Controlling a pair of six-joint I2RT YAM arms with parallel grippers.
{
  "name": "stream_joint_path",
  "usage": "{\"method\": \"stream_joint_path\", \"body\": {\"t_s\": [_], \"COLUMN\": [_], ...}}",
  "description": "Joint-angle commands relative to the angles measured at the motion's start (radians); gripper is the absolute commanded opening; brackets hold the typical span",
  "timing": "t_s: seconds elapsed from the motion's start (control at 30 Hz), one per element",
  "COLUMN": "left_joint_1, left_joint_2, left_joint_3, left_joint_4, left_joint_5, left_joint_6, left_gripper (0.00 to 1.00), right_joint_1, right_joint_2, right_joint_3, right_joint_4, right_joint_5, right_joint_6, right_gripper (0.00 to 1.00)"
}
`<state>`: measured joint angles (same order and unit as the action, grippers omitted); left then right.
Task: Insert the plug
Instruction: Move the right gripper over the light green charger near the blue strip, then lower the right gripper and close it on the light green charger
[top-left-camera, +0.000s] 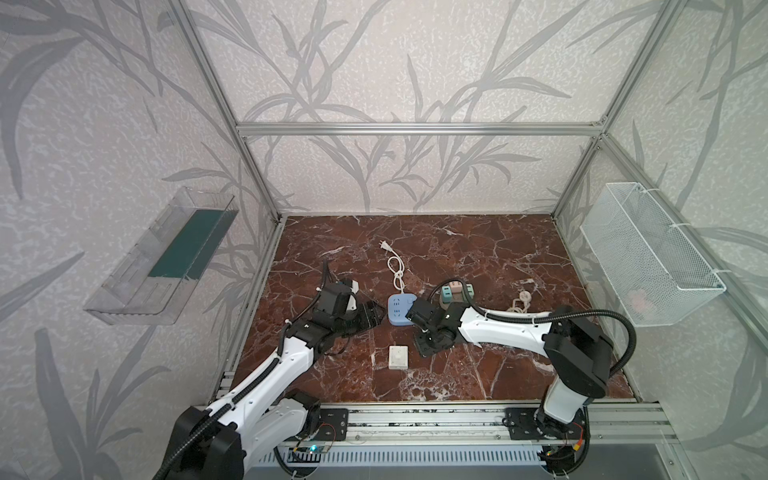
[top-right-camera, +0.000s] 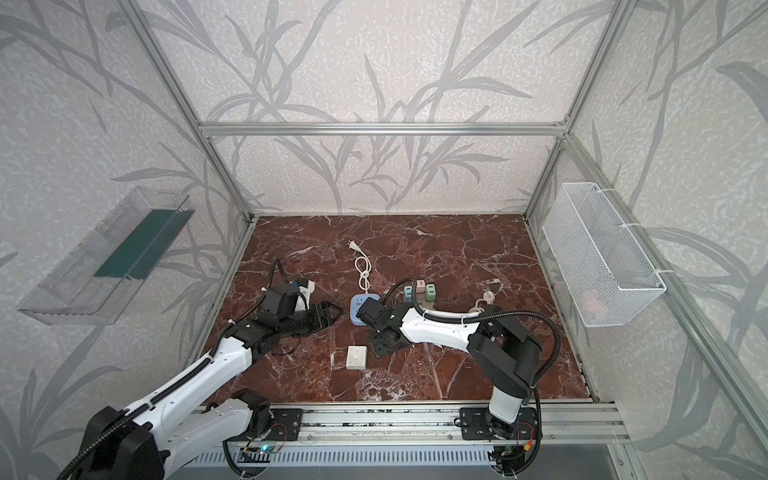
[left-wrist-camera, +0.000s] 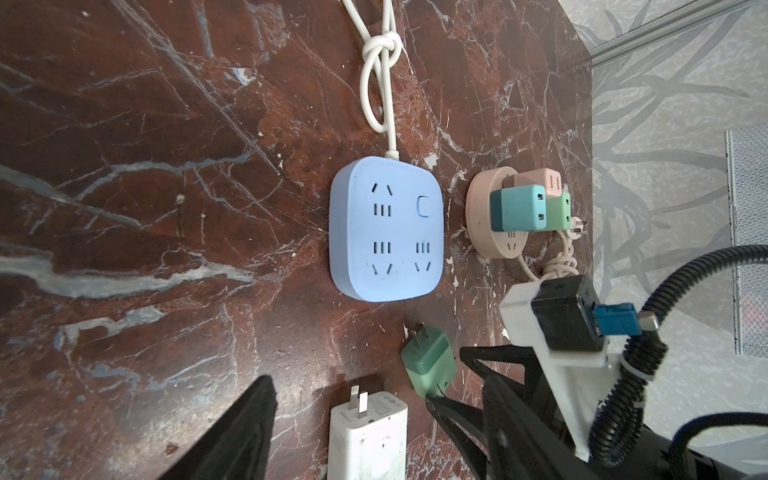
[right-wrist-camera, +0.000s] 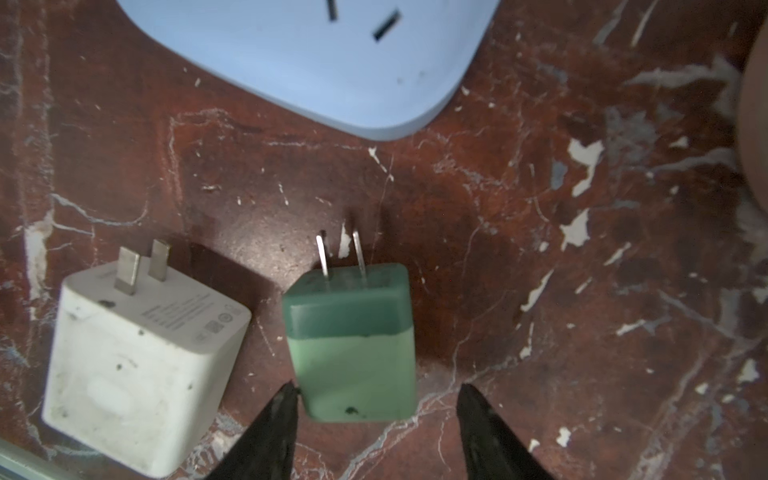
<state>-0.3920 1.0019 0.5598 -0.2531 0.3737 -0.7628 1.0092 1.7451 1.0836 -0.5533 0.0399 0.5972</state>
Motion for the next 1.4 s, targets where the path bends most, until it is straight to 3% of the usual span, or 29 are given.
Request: {"method": "stream_joint_path", "body": {"t_s": [0.0,1.03,1.23,1.3,1.37], "left_joint_1": [-0.002,-0.002,-0.002,-0.002,-0.002], "left_joint_2": [-0.012,-0.001,-0.002,-0.002,0.0], "left_joint_3": [-0.005,-0.017,-0.021,-0.022,-0.021], "left_joint_4": [0.013,0.033,0.032,0.03,0.028], "left_joint_5": [0.01,0.021,0.019,0.015,0.015], "left_joint_6": [-0.007,-0.013,-0.015,-0.014,-0.014], "left_gripper": [0.76,0.76,0.76,0.76,0.76], "right_joint_1": [0.005,0.006,0.004,0.003,0.003], "right_joint_2": [0.02,0.091,0.085,0.073,0.052], "right_joint_3": [0.029,0.047,0.043,0.033,0.019], "right_joint_4": [-0.005,0.012,0.011,0.016,0.025], "right_joint_5": [-0.005,-0.007,-0.005,0.003,0.011], "right_joint_6": [-0.002,-0.014,-0.016,-0.017,-0.023], "right_gripper": [0.61,0.5,0.35,0.22,0.0]}}
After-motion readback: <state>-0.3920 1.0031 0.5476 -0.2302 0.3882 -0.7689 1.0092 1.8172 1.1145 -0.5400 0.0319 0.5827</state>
